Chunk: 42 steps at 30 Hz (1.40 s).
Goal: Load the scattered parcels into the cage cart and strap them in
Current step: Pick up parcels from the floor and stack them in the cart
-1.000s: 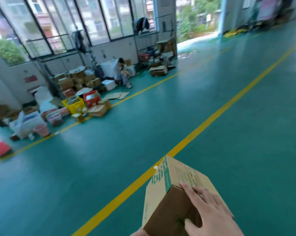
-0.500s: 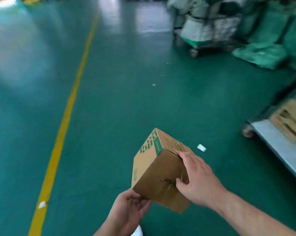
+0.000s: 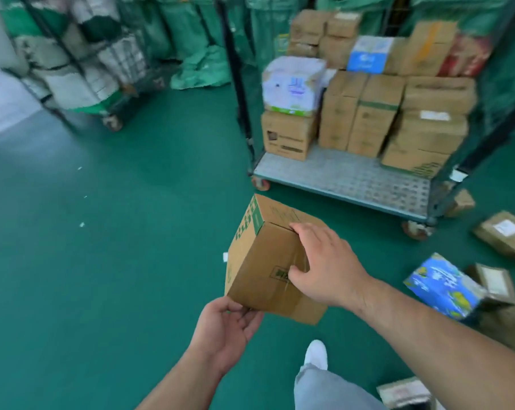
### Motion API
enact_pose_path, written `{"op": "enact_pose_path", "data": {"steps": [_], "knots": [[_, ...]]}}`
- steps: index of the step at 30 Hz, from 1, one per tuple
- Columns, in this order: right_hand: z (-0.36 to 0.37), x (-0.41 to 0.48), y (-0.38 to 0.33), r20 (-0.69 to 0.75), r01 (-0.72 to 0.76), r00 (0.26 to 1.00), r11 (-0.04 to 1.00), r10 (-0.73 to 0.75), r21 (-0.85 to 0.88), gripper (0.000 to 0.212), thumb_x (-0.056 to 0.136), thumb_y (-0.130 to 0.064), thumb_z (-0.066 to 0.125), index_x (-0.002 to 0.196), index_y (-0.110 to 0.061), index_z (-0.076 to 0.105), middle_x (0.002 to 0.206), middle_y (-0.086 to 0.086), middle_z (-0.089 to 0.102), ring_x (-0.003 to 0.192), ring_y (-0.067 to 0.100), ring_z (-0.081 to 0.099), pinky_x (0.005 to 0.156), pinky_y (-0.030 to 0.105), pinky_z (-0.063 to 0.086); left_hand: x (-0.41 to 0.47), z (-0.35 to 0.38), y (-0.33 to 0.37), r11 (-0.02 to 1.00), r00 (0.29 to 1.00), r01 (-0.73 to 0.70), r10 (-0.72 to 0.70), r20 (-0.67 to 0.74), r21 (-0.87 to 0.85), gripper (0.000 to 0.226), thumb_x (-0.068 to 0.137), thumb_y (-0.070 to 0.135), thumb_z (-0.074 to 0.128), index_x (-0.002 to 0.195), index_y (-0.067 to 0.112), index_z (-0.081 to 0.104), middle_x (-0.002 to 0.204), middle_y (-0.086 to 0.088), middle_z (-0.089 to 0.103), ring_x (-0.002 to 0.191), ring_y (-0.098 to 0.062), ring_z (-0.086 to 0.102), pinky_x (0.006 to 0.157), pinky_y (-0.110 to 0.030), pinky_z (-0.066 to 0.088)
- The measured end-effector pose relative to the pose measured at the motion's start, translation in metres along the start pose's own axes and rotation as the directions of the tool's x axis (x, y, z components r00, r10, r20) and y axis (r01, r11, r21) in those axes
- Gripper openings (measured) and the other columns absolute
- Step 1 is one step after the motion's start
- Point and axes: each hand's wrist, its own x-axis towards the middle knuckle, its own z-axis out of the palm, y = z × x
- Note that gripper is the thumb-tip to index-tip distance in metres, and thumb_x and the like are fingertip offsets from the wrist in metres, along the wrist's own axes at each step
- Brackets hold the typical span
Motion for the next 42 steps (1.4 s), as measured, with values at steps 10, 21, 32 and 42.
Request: {"op": "enact_pose_path", "data": {"steps": [10, 21, 32, 42], "knots": [[-0.120, 0.076, 0.132, -0.114, -0.076, 0.990, 0.997, 0.079, 0.035, 0.070, 0.091, -0.046, 0.051, 0.153, -0.048, 0.019, 0.157, -0.021, 0.028, 0.148, 0.013, 0.025, 0.124, 0.061, 0.000, 0.081, 0.195, 0.022, 0.990, 0.989, 0.119, -0.126, 0.081, 0.079, 0.041, 0.097, 0.040, 0.056, 0.120, 0.007, 0.063, 0.126, -0.022, 0.066, 0.122, -0.039, 0.061, 0.116, -0.051, 0.039], [-0.172, 0.142, 0.181, -0.188, -0.141, 0.968, 0.982, 0.164, 0.128, 0.050, 0.103, -0.060, 0.028, 0.152, -0.058, 0.018, 0.160, -0.033, 0.022, 0.154, 0.003, 0.009, 0.120, 0.064, -0.015, 0.173, 0.305, 0.055, 0.979, 0.988, 0.119, -0.101, -0.117, 0.163, 0.055, 0.103, 0.054, 0.046, 0.137, 0.012, 0.057, 0.128, -0.024, 0.064, 0.109, -0.039, 0.064, 0.108, -0.050, 0.044], [-0.238, 0.285, 0.272, -0.218, -0.277, 0.862, 0.785, 0.458, 0.554, 0.042, 0.097, -0.043, 0.065, 0.136, -0.053, 0.052, 0.130, -0.039, 0.050, 0.128, -0.007, 0.050, 0.113, 0.025, 0.039, 0.326, 0.437, 0.134, 0.962, 0.981, 0.194, -0.196, -0.008, 0.194, 0.050, 0.106, 0.052, 0.039, 0.135, 0.015, 0.056, 0.124, -0.019, 0.066, 0.107, -0.034, 0.062, 0.096, -0.046, 0.048], [-0.317, 0.402, 0.358, -0.058, -0.507, 0.724, 0.588, 0.687, 0.630, 0.093, 0.059, -0.062, 0.091, 0.136, -0.039, 0.044, 0.136, -0.007, 0.034, 0.118, 0.009, 0.045, 0.104, 0.026, 0.042, 0.429, 0.579, 0.210, 0.917, 0.962, 0.182, -0.240, 0.128, 0.354, 0.032, 0.108, 0.042, 0.040, 0.120, 0.023, 0.063, 0.119, -0.012, 0.069, 0.111, -0.031, 0.059, 0.103, -0.049, 0.042]]}}
